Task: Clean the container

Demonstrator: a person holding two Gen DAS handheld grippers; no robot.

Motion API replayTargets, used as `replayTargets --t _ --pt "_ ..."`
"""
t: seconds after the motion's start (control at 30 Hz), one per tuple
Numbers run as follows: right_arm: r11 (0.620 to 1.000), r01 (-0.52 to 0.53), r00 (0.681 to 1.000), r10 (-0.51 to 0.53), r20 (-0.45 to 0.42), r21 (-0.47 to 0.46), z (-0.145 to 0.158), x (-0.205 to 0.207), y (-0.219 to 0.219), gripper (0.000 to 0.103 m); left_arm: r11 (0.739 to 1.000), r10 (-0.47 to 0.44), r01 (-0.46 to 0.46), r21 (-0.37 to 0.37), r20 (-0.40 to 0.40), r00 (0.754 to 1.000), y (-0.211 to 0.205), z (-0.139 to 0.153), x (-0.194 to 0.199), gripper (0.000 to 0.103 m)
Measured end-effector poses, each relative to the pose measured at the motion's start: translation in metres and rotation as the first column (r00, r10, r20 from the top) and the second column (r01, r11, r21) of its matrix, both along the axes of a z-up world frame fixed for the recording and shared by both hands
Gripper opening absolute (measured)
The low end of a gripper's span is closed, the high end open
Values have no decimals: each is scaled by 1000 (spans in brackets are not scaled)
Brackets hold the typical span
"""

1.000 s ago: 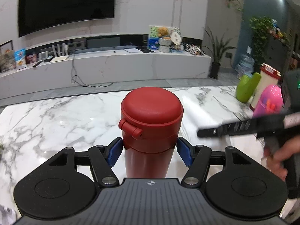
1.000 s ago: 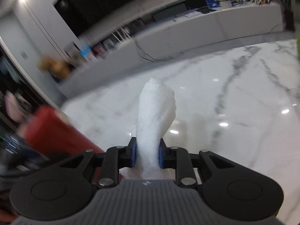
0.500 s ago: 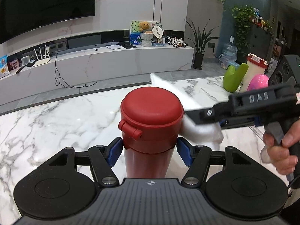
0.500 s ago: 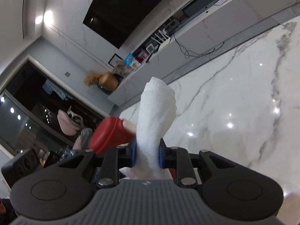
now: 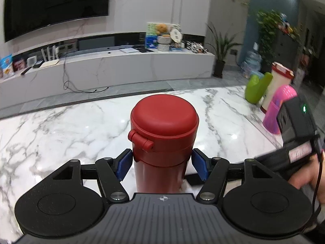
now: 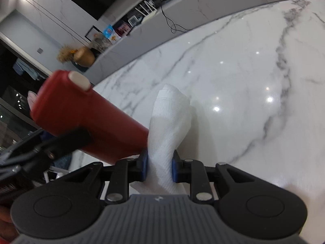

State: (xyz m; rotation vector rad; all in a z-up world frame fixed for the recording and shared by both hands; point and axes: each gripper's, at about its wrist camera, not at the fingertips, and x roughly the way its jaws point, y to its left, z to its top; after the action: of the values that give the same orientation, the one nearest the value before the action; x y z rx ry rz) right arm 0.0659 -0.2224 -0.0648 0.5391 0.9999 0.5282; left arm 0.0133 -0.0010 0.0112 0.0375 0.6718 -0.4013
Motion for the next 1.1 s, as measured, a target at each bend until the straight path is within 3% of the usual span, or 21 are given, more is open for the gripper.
replayTargets --t 0.27,0.47,0.57,0.8,1.1 --pt "999 2 1000 -3 -26 -36 -7 7 10 25 988 152 -152 -20 34 988 -9 -3 -8 73" --pt "998 0 999 -2 -34 -62 -14 2 9 25 982 189 -190 9 51 981 -15 -4 -12 70" --pt "997 -21 999 18 -37 -76 -15 -1 13 25 985 173 -173 0 41 984 -13 -4 -9 63" --pt "986 -117 993 113 -43 -117 -12 -11 30 25 996 84 -84 15 19 996 -5 -3 -2 62" --pt "999 40 993 -41 115 9 27 -7 -5 25 998 -30 30 54 -5 1000 -4 0 1 62"
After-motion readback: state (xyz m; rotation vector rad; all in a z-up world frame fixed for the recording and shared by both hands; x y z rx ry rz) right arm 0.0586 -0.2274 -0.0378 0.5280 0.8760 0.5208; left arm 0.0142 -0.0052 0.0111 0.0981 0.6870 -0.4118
